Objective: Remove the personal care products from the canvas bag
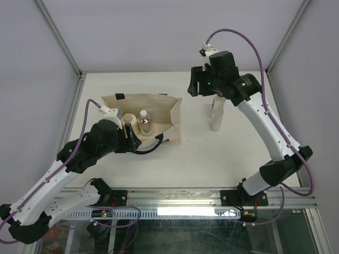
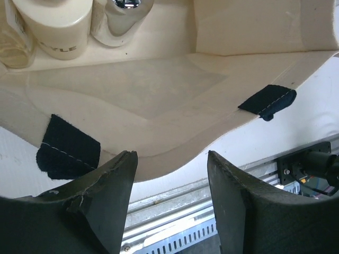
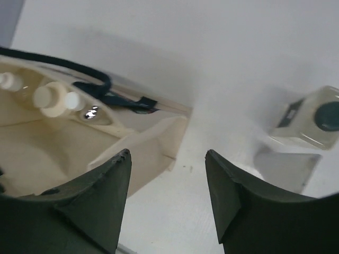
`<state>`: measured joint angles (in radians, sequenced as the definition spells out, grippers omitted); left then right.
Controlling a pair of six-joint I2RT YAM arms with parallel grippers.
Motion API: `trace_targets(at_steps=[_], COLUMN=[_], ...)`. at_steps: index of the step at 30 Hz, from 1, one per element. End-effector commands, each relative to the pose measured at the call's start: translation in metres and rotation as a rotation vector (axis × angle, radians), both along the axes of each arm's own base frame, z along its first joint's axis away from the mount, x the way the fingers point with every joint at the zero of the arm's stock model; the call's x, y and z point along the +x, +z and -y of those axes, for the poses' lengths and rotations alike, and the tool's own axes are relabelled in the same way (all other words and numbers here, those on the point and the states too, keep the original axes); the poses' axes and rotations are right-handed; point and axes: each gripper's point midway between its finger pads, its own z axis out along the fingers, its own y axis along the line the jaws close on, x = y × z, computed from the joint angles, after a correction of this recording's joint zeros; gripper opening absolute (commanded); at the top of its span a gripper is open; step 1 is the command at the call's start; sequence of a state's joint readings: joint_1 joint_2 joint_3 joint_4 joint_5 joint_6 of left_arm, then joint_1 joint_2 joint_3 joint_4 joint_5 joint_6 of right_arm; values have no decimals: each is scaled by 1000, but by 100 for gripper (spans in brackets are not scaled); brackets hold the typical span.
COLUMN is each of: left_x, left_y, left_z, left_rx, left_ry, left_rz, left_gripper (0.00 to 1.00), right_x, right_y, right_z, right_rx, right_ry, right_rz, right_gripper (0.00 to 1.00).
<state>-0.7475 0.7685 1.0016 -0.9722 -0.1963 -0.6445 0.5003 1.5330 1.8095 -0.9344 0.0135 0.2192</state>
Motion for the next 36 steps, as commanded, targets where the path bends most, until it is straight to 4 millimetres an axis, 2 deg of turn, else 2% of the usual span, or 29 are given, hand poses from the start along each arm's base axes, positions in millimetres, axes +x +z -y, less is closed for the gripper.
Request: trace_targets(at_steps=[1, 5, 7, 12, 14, 17, 23, 36], left_x=[-5, -5, -4, -3, -2, -3, -5, -4], left_y=[-8, -14, -13, -7, -4, -1, 3, 7], left_z=[3, 4, 4, 5, 5, 4, 4, 0], left_rx=[-21, -15, -16, -26, -32, -37, -53, -36], left_ry=[1, -2, 1, 1, 3, 4, 3, 8], left_rz=[-32, -42, -38, -23, -15, -7, -2, 4], left_gripper=[58, 58, 58, 58, 58, 58, 58, 58], right_x=[-27, -49, -59, -79, -80, -75, -68, -45], right_y=[53, 63, 57, 29, 11, -16, -55, -112], right_z=[-63, -112, -136, -185, -198, -207, -217, -227], right_rx=[132, 166, 157, 65, -5, -96, -223, -356], right_ry=[198, 345, 408, 527, 544, 528, 546, 518], right_rz=[119, 157, 151, 108, 94, 42, 3, -18], right_gripper=[60, 59, 59, 58, 58, 58, 61, 76])
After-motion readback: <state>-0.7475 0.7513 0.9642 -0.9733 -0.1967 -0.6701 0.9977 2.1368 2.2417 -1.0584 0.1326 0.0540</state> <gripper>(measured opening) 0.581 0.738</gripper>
